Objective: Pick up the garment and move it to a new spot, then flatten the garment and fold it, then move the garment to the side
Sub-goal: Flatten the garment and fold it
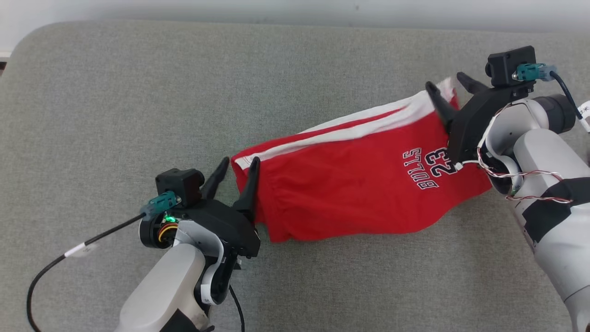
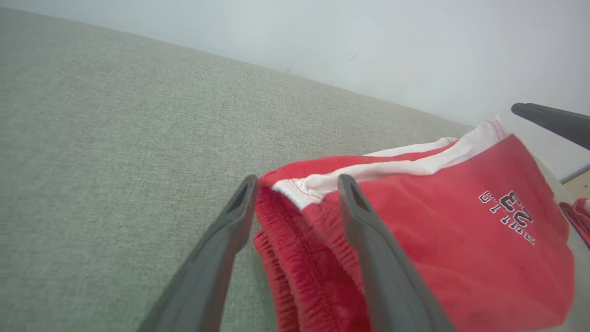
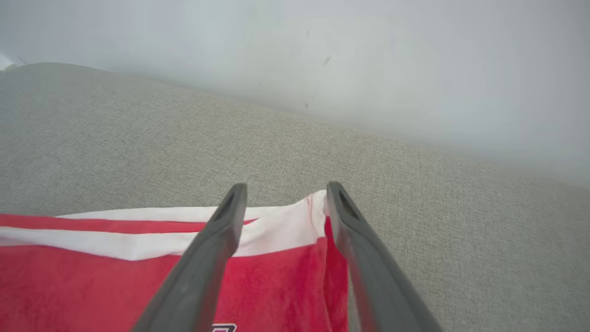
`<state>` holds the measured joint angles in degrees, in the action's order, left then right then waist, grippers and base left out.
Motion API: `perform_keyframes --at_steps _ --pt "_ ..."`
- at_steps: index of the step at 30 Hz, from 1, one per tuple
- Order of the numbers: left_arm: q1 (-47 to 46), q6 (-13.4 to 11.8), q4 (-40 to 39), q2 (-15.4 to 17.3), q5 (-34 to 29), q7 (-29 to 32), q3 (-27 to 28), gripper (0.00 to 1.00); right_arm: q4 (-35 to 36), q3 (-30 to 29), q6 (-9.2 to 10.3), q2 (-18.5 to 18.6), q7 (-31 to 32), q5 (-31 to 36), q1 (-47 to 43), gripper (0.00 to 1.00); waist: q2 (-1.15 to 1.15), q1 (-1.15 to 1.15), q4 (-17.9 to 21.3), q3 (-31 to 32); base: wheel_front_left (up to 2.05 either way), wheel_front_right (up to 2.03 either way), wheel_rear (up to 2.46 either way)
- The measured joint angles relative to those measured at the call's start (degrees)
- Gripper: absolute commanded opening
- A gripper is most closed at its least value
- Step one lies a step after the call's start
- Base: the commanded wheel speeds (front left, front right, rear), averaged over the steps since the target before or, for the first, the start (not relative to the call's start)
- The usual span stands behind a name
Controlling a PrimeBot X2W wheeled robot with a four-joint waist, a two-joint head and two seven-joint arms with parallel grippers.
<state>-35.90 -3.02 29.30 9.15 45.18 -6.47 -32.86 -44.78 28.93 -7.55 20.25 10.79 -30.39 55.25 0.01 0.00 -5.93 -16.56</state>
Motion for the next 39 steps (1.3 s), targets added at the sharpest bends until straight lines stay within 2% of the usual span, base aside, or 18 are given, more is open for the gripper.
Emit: perform_keyframes --at_steps 10,12,17,20,27,33,39 --pt "5.3 -1.9 -0.3 1.0 -3.1 -8.1 3.7 1.00 -4.3 1.6 0.00 -0.5 -1.7 -4.9 -0.2 1.00 0.00 -0.01 0.3 3.9 0.00 0.00 0.00" --pt "7.7 -2.3 -2.5 1.6 -4.8 -8.5 5.7 1.00 -4.9 1.9 0.00 -0.1 -0.9 -5.9 -0.7 1.00 0.00 -0.01 0.3 4.9 0.00 0.00 0.00" --pt "15.1 -3.0 -12.4 1.7 -14.0 -8.6 13.5 1.00 -6.6 2.0 0.00 1.4 1.0 -8.6 -3.0 1.00 -0.01 -0.01 0.2 6.9 0.00 0.00 0.00" --pt "21.2 -1.7 -17.6 0.5 -19.2 -8.6 17.8 1.00 -8.0 1.8 0.00 2.3 1.8 -9.8 -4.5 1.00 -0.01 -0.01 -0.5 7.3 0.00 0.00 0.00" --pt "28.3 1.6 -25.1 -2.6 -27.6 -8.6 23.6 1.00 -11.8 -0.1 0.00 3.2 2.0 -11.1 -5.0 1.00 -0.01 -0.01 -2.0 5.9 0.00 0.00 0.00" --pt "33.1 3.6 -26.8 -5.1 -29.2 -8.6 27.1 1.00 -14.8 -1.5 0.00 3.0 1.8 -11.8 -4.8 1.00 -0.01 -0.01 -3.5 4.1 0.00 0.00 0.00" --pt "33.9 5.0 -27.4 -5.8 -30.1 -8.6 28.1 1.00 -17.8 -2.4 0.00 2.6 2.3 -12.0 -4.8 1.00 -0.01 -0.01 -5.1 2.8 0.00 0.00 0.00"
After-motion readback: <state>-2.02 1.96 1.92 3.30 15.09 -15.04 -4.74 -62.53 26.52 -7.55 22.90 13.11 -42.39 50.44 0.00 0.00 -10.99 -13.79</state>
